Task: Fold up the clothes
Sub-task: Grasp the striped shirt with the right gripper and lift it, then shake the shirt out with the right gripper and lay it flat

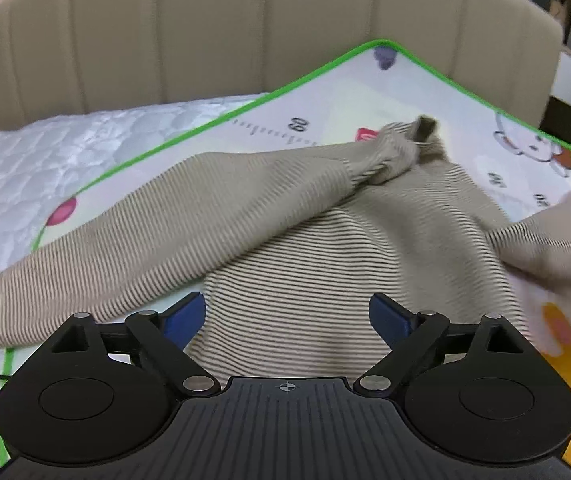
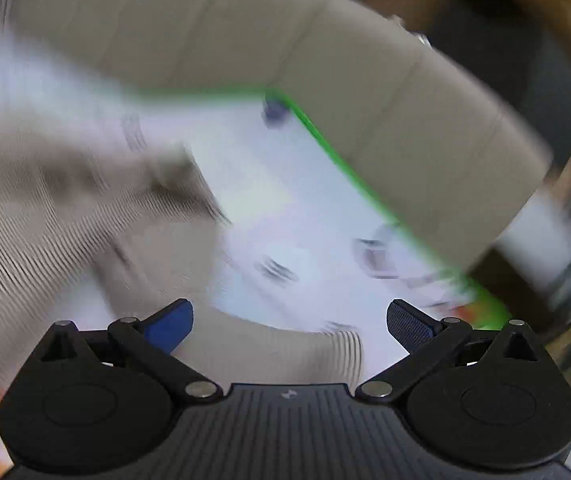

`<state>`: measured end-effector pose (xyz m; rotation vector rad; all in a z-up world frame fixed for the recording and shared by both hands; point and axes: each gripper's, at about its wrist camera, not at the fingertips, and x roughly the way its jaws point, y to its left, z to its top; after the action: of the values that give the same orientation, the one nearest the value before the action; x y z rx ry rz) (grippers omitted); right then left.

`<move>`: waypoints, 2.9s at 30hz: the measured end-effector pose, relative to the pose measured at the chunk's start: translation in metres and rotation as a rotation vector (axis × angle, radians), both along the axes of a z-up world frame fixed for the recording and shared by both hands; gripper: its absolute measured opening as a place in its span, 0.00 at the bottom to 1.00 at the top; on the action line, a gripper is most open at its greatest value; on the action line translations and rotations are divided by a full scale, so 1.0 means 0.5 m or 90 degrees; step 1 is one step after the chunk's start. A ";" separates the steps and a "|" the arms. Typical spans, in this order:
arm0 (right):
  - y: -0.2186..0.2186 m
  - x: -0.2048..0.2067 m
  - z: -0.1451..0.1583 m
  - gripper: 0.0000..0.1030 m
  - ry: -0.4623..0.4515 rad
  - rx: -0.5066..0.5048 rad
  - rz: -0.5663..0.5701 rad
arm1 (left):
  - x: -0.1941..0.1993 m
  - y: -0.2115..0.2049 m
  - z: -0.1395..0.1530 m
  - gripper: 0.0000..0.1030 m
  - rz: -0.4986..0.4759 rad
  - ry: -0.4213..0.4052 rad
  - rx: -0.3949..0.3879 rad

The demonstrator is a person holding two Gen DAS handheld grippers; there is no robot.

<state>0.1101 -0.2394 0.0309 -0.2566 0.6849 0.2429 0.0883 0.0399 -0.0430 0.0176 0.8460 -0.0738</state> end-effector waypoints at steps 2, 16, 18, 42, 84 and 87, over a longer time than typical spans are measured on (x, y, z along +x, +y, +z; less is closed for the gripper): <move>0.025 0.004 -0.018 1.00 0.056 0.114 0.019 | 0.022 0.007 -0.013 0.86 0.007 0.017 0.014; 0.126 -0.157 -0.144 1.00 0.101 -0.027 0.234 | 0.023 0.049 -0.075 0.76 0.013 0.073 0.031; 0.126 -0.131 -0.145 1.00 0.086 -0.009 0.191 | 0.018 0.042 -0.074 0.44 0.013 0.083 0.029; 0.153 -0.062 -0.093 0.47 0.144 0.099 0.233 | -0.122 -0.004 0.043 0.29 -0.018 0.094 -0.153; -0.040 0.270 -0.060 0.22 -0.122 -0.517 0.045 | 0.121 0.155 0.017 0.74 0.244 -0.048 -0.016; -0.075 0.245 -0.005 0.26 -0.085 -0.361 0.032 | 0.121 0.197 0.032 0.82 0.270 -0.034 -0.046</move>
<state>0.2325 -0.2767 0.0284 -0.8259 0.6044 0.0719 0.1486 0.1382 -0.0272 -0.2262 0.7781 0.2932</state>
